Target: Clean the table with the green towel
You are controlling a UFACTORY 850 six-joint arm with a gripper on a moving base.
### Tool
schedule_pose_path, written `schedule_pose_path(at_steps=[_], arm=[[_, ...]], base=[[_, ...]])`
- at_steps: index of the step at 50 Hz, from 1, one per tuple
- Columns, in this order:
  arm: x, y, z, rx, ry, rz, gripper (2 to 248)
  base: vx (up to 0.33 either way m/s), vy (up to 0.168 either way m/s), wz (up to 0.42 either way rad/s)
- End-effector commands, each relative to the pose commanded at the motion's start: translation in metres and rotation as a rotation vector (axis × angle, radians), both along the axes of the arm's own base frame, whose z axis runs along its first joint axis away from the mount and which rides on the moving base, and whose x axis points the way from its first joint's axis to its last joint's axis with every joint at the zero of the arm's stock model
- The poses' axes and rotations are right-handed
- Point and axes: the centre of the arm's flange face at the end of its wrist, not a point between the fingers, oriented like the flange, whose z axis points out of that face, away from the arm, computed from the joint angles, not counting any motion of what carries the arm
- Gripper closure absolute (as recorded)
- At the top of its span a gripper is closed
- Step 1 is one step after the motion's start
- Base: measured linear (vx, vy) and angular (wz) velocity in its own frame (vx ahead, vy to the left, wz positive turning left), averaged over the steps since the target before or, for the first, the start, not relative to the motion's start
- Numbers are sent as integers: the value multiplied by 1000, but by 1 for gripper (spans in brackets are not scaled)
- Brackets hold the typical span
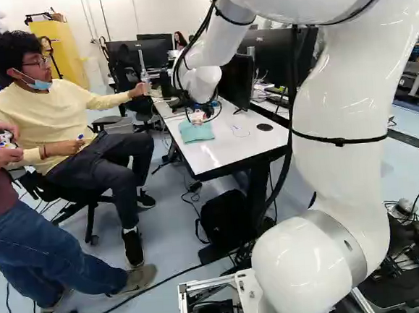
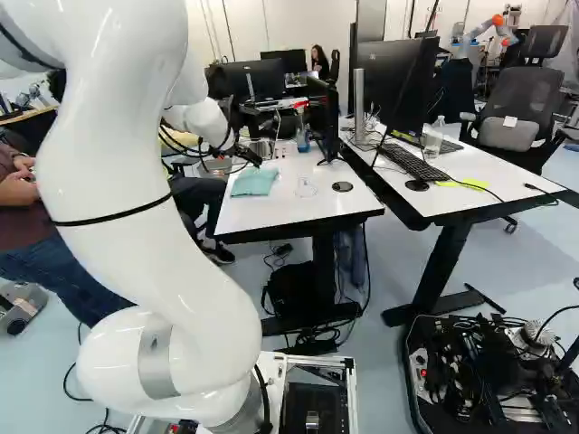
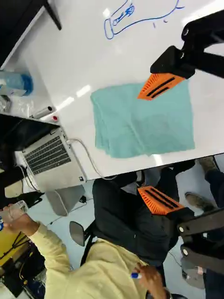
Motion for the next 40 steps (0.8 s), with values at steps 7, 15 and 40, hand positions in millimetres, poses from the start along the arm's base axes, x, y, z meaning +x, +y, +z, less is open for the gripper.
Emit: schedule_pose_path(at_steps=[7, 15, 40], arm=[[-6, -11, -6, 39, -4, -80, 3], [-13, -25, -12, 72, -23, -175, 3], [-35, -73, -30, 116, -117, -482, 3]], base=[[0, 0, 0], [0, 0, 0], [0, 0, 0]])
